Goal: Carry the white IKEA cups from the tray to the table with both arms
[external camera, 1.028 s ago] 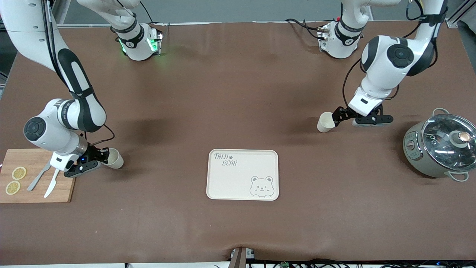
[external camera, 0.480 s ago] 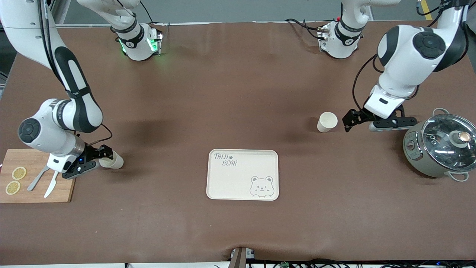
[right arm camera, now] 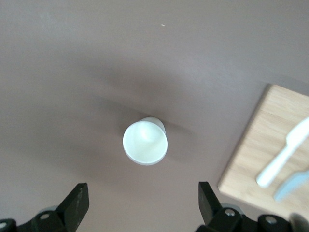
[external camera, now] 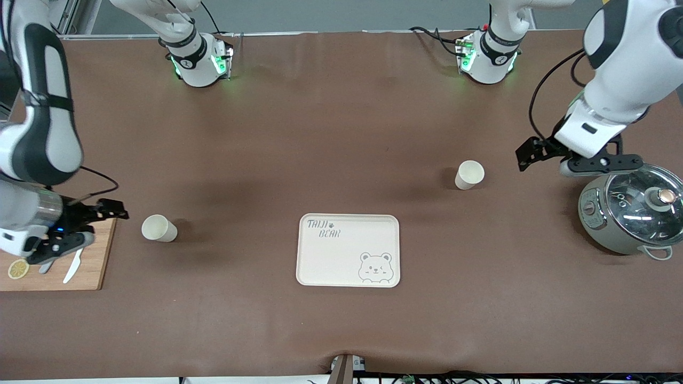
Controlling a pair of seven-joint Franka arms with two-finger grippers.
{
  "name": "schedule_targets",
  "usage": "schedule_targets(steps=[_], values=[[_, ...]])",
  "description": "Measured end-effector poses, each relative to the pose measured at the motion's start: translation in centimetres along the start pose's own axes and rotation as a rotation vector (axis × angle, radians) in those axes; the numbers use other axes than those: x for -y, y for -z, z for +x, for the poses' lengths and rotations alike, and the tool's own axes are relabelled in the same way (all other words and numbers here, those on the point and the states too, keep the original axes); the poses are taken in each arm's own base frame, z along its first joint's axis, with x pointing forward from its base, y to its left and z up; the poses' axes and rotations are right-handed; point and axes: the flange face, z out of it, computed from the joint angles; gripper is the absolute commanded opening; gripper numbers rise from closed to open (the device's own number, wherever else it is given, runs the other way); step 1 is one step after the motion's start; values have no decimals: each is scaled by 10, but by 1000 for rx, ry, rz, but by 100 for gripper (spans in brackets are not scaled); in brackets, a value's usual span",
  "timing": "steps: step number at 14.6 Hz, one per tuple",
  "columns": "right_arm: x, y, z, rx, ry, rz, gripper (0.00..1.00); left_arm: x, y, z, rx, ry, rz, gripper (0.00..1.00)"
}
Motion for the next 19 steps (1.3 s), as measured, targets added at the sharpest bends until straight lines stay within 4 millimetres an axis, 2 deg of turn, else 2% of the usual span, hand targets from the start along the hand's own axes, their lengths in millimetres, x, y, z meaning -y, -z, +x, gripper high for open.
schedule_targets(steps=[3,6,8,11,19], values=[[19,65,-13,33,-150,4,100,9,28,3,-7,-6,0,100],[44,125,-37,6,-250,-11,100,14,56,3,0,-24,2,100],[52,151,-56,-3,-272,-22,100,14,68,3,-8,-27,-6,100],[50,160,-69,14,-291,-21,100,14,75,4,-20,-29,-11,100],[11,161,-88,11,-356,-14,100,13,73,5,-18,-60,-11,100]])
